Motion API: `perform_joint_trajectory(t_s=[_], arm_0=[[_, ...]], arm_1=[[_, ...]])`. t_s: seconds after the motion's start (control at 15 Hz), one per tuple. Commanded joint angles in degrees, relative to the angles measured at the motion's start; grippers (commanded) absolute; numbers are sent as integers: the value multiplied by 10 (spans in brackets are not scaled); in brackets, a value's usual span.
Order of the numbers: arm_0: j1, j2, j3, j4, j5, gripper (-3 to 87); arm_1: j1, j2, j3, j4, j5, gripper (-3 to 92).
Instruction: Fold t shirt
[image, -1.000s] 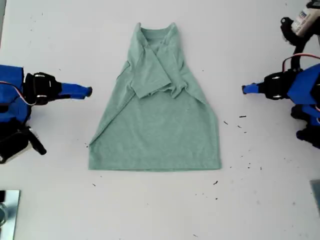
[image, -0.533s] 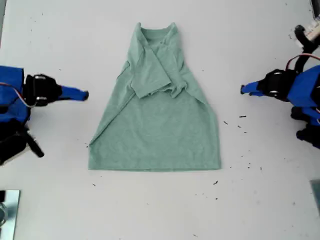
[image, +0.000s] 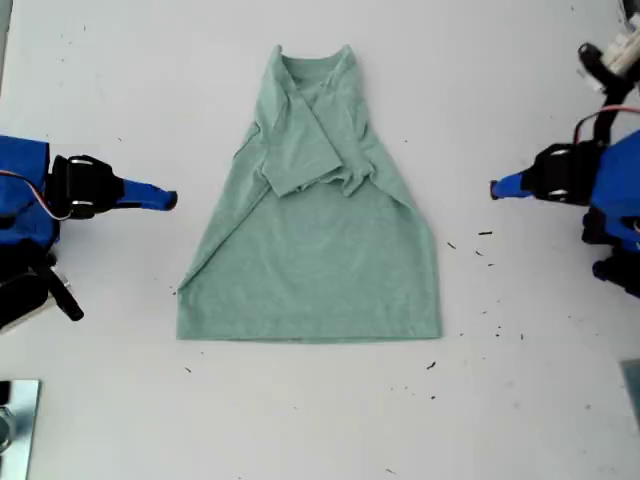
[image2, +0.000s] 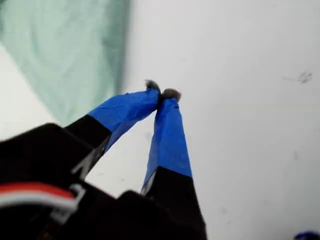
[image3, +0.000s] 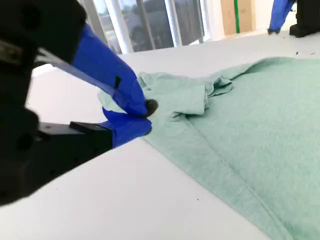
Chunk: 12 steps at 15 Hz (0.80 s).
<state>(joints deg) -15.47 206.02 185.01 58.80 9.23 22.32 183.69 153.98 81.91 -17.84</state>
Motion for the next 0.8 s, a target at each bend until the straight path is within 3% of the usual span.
perform_joint_trajectory(t_s=[0.0,0.07,0.2,0.47,0.73], arm_0=[[4,4,4,1,-8,-1],[8,4,5,1,-9,-1],[14,4,9,0,-18,-1],[15,4,9,0,-18,-1],[26,4,10,0,-18,-1]], arm_1=[[-80,-304,-351,113,4,69],[-122,-390,-474,171,17,147],[-226,-495,-616,185,45,353],[-305,-616,-635,167,117,340],[-330,-708,-491,29,204,319]])
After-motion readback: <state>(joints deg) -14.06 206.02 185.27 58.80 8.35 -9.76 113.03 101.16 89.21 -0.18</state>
